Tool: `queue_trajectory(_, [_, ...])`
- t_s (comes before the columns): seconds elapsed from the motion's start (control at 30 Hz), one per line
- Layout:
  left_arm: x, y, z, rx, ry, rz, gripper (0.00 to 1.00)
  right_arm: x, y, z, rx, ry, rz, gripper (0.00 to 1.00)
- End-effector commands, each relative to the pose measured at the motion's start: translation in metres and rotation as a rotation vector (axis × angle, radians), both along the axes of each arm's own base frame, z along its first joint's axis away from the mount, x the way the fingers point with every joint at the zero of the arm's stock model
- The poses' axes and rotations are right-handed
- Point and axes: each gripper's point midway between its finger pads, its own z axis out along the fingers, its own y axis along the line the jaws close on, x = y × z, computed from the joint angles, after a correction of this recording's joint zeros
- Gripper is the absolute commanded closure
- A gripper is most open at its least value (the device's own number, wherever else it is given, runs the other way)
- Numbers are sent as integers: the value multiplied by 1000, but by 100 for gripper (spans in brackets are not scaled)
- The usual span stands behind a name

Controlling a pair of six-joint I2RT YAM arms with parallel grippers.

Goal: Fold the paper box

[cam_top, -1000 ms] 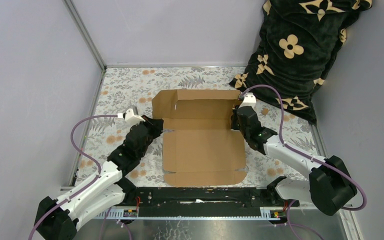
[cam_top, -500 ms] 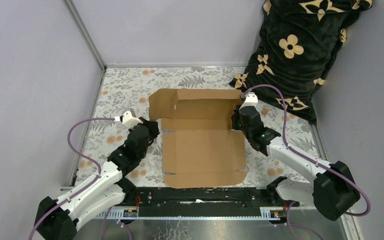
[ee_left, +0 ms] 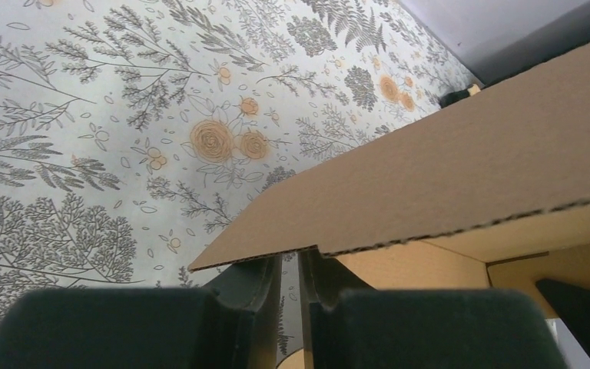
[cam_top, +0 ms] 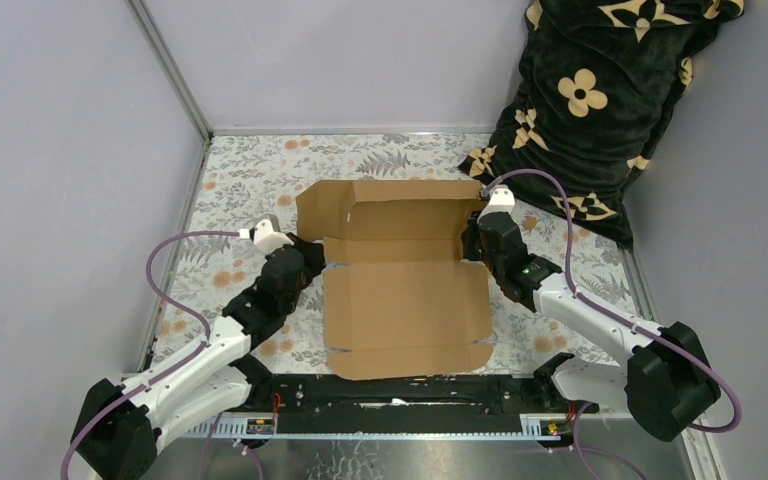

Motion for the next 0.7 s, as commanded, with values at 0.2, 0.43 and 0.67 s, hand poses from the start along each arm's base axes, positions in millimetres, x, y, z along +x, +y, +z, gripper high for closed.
queue_trajectory(0.2, [8,-15,27,-75,-82,-35,83,13,12,22,79,-55,6,94])
queue_trajectory(0.43, [9,-27,29,-91,-85,-57,83,13,13,7,68,-26,-2,94])
queue_trajectory(0.67, [8,-46,28,-90,-78,-91,84,15,10,-3,47,-5,-32,94])
